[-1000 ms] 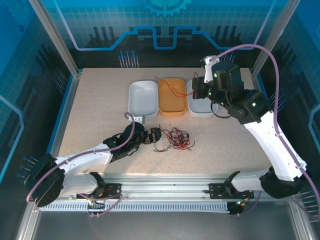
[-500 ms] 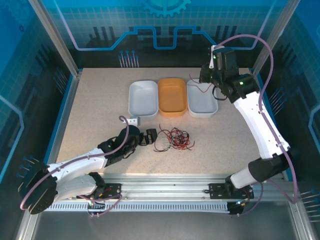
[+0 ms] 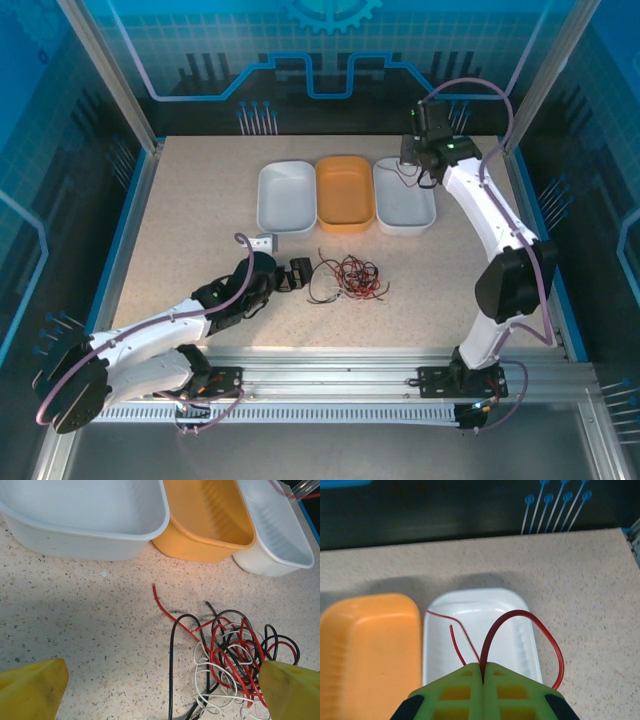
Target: Untangle the cables
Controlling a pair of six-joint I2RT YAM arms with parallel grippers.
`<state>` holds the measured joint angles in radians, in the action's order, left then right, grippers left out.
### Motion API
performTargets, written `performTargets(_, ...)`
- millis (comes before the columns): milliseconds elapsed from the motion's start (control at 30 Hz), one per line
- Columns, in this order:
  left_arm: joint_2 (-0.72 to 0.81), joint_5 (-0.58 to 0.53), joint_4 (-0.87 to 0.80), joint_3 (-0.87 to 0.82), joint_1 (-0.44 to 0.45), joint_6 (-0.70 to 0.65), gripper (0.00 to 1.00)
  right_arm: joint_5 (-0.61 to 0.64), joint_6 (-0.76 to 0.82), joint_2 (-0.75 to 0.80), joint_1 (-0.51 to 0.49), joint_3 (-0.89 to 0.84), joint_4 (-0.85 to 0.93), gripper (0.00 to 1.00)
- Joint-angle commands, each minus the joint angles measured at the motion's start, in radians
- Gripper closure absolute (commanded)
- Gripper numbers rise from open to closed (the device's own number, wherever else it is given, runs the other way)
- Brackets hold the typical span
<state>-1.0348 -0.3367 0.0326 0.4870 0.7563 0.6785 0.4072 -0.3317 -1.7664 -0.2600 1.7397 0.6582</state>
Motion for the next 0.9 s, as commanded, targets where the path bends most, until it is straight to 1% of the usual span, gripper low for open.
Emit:
performTargets(0, 0.003, -0.009, -0.011, -0.013, -0.003, -0.02, 0.01, 0.049, -0.006, -0.035, 0.015, -0.034, -0.006, 1.0)
performTargets(133, -0.008, -0.006, -0.005, -0.013, -0.002, -0.016, 0.01, 0.022, -0.016, -0.085, 0.014, -0.067, 0.004, 1.0)
performTargets(267, -0.023, 0.004, 0.008, -0.013, -0.003, -0.011, 0.01, -0.047, -0.023, -0.139, 0.014, -0.089, 0.018, 1.0)
performTargets(533, -0.036, 0.011, 0.01, -0.011, -0.003, -0.01, 0.01, -0.15, -0.015, -0.31, 0.013, -0.02, 0.124, 1.0)
performTargets(767, -0.044, 0.021, 0.009, -0.005, -0.003, -0.008, 0.01, -0.163, -0.019, -0.432, 0.019, 0.051, 0.222, 1.0)
performTargets(867, -0.051, 0.026, 0.01, -0.001, -0.003, -0.008, 0.01, -0.157, -0.029, -0.454, 0.026, 0.072, 0.254, 1.0)
